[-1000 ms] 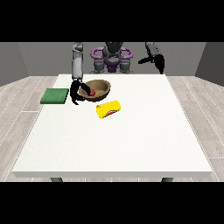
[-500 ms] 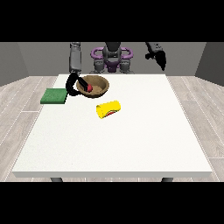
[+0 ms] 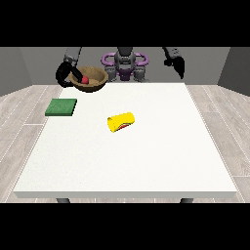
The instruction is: Pick the cup and pour the ball into the bowl, then pick the bowl and place it on the pad
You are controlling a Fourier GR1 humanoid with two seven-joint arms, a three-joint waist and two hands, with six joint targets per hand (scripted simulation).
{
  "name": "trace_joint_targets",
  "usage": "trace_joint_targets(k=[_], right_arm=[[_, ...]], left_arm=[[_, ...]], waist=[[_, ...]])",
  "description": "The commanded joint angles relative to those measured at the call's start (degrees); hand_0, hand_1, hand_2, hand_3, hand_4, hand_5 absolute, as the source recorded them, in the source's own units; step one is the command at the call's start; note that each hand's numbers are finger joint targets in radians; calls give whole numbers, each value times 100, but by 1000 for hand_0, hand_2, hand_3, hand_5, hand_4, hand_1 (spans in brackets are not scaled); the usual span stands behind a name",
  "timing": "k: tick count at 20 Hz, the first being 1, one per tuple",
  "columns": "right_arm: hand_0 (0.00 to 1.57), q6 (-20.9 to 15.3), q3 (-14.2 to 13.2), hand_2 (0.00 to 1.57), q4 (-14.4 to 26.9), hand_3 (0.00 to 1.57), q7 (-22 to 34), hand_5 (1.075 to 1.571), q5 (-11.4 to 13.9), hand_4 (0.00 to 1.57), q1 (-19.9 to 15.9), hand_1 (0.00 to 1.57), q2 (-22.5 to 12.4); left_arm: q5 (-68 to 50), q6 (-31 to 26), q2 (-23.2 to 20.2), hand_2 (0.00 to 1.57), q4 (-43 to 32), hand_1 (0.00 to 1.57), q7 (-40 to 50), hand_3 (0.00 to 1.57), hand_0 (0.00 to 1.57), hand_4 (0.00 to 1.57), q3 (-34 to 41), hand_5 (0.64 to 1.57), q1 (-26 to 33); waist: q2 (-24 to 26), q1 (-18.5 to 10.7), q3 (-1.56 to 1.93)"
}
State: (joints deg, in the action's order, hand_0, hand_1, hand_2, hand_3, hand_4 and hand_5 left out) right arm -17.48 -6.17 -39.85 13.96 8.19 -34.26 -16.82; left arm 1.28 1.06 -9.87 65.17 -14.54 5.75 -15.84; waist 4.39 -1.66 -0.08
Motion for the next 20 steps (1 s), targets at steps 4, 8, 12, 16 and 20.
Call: trace_joint_targets(k=[4,8,12,16,20], right_arm=[[1571,442,-234,1571,-584,728,39,1571,-182,777,253,1571,-385],[1571,927,-744,1571,-93,217,-678,1570,-387,878,340,1571,-1290],[1571,966,-1056,1571,-55,0,-1164,1571,-634,884,661,1571,-1416],[1571,763,-1079,1571,-135,0,-1369,1570,-562,820,628,1571,-1420],[1571,706,-1348,1571,-67,0,-1550,1567,-755,793,326,1571,-1514]], left_arm=[[-100,-95,-170,0,-156,0,-357,0,0,1051,278,1435,-60],[-431,-538,-471,0,368,0,-164,0,0,1254,410,1503,-218],[-1332,-1510,-1789,0,37,0,-246,0,0,1319,1556,1562,-331],[-1700,-1963,-2373,0,-430,0,-518,0,0,1280,2115,1571,-385],[-1866,-2274,-2539,0,-883,0,-1031,0,0,1226,2371,1566,-412]], waist=[[-396,156,7],[-752,-258,11],[-1041,-338,10],[-1273,-373,4],[-1752,-422,6]])
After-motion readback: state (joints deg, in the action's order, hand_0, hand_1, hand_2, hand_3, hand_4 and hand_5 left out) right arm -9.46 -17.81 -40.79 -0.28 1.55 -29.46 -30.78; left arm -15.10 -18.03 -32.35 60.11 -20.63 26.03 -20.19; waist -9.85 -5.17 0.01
